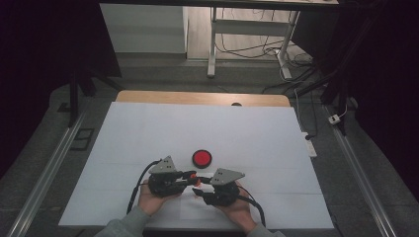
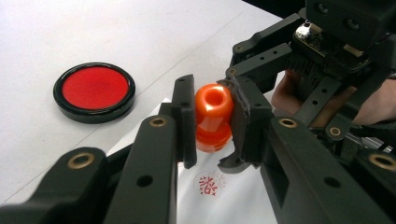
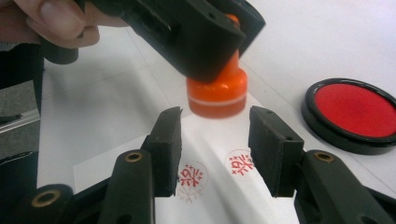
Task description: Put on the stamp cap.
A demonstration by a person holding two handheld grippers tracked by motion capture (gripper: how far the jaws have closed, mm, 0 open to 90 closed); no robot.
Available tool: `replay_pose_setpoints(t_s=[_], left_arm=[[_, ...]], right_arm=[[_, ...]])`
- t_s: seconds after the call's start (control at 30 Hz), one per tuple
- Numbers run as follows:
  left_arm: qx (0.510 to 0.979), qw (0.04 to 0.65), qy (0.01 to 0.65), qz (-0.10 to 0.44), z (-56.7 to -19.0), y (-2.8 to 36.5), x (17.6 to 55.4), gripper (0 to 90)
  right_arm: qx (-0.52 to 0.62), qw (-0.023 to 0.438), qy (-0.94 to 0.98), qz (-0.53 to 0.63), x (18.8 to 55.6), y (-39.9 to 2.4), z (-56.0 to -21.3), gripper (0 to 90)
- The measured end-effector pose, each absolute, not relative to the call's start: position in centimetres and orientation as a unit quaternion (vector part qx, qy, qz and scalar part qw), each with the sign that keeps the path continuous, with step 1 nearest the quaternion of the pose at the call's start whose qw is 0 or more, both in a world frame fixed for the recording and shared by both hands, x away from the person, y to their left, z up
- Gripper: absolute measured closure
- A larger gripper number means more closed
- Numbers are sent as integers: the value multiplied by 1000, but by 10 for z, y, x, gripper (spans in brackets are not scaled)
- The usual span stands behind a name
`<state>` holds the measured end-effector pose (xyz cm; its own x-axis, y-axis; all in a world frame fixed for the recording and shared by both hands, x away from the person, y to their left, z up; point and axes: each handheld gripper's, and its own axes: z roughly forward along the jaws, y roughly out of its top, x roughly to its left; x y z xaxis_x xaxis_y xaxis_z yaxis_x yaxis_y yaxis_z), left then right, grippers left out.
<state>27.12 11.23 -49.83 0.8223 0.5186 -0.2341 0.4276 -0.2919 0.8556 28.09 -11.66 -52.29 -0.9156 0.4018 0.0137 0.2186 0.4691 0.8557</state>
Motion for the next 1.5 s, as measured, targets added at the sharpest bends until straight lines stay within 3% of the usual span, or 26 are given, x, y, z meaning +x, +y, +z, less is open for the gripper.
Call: replay_pose_setpoints(t_s=[0.57,1.5], left_arm=[[802,515,301,47,-498,116,273,726],[794,523,305,49,-493,132,278,726]], right_arm=[[218,138,839,479,283,-162,-517,502],[322,207,810,445,278,-281,-513,489]])
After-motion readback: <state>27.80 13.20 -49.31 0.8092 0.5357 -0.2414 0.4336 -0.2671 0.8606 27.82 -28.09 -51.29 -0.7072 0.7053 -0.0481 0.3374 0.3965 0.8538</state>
